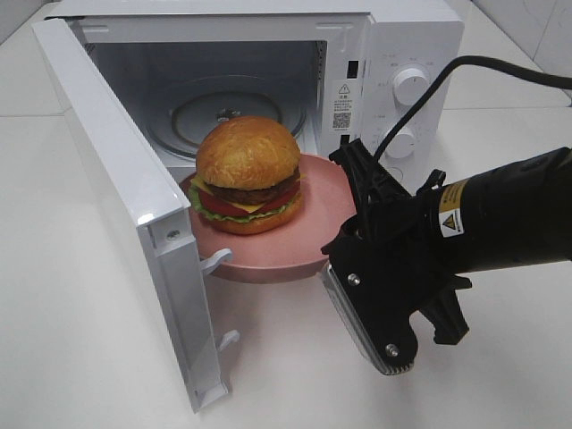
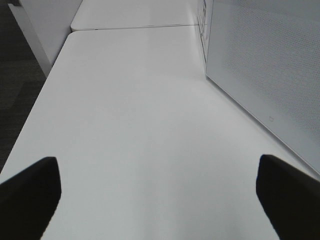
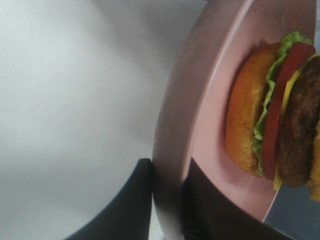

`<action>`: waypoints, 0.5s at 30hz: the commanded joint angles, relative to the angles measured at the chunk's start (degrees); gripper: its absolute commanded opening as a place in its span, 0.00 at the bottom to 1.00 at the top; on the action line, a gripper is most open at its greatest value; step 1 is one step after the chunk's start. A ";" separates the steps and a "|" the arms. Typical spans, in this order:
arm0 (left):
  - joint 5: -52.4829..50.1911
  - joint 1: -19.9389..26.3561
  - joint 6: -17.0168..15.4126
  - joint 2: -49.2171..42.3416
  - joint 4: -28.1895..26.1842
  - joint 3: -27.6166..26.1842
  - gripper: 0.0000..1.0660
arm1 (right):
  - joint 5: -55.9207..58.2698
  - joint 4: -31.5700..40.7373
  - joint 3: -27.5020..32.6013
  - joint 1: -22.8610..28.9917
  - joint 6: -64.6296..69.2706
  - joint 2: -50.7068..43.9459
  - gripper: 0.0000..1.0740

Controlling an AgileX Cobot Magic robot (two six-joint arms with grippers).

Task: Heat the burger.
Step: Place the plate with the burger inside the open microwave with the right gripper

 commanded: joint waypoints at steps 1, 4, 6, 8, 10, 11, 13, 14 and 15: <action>-0.52 -0.34 -0.34 -0.80 0.11 0.11 0.94 | -5.04 1.60 -1.26 -1.49 -1.78 0.23 0.08; -0.52 -0.34 -0.34 -0.80 0.11 0.11 0.94 | -5.21 1.55 -2.81 -1.60 -1.78 0.69 0.08; -0.52 -0.34 -0.34 -0.80 0.11 0.11 0.94 | -5.16 1.55 -4.07 -2.06 -1.89 0.86 0.08; -0.52 -0.34 -0.34 -0.80 0.11 0.11 0.94 | -5.16 1.55 -5.56 -2.23 -1.89 1.26 0.08; -0.52 -0.34 -0.34 -0.80 0.11 0.11 0.94 | -5.10 1.60 -6.13 -2.46 -1.89 1.55 0.08; -0.52 -0.34 -0.34 -0.80 0.11 0.11 0.94 | -4.64 1.60 -7.16 -2.69 -1.89 2.52 0.08; -0.52 -0.34 -0.34 -0.80 0.11 0.11 0.94 | -4.18 2.29 -7.96 -2.69 -1.95 3.61 0.08; -0.52 -0.34 -0.34 -0.80 0.11 0.11 0.94 | -4.18 2.58 -8.31 -2.69 -1.95 4.24 0.08; -0.52 -0.34 -0.34 -0.80 0.11 0.11 0.94 | -4.18 2.58 -8.31 -2.69 -1.95 4.24 0.08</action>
